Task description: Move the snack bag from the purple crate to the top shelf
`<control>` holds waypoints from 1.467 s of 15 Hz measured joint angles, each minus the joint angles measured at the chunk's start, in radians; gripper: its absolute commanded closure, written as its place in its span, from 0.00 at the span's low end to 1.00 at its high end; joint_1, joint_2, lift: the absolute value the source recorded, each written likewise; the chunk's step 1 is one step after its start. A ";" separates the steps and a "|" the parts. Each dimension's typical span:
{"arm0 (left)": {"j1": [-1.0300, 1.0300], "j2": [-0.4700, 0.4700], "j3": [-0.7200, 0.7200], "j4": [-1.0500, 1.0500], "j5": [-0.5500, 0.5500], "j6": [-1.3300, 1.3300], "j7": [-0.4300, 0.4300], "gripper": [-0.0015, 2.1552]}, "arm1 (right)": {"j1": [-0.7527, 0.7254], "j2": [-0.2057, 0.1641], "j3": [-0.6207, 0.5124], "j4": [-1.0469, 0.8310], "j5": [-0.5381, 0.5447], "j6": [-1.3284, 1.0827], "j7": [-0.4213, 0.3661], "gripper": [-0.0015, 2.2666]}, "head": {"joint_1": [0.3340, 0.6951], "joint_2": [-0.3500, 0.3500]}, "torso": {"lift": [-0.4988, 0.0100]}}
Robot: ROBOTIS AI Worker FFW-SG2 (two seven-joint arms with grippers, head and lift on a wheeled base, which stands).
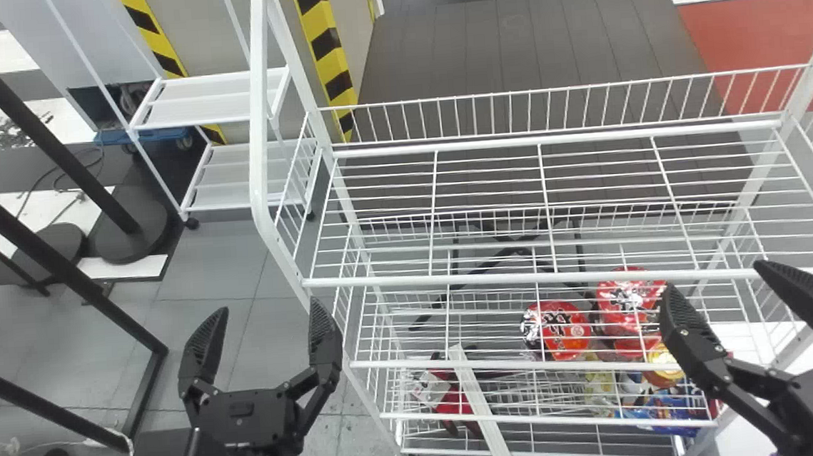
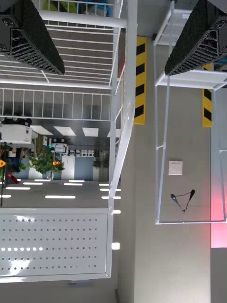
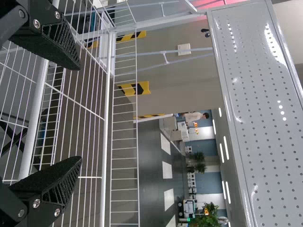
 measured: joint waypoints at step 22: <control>-0.004 -0.001 0.001 0.011 0.003 -0.006 0.003 0.00 | -0.012 -0.030 0.006 0.013 -0.096 0.014 -0.076 0.01 | 1.00 0.69 | 0.94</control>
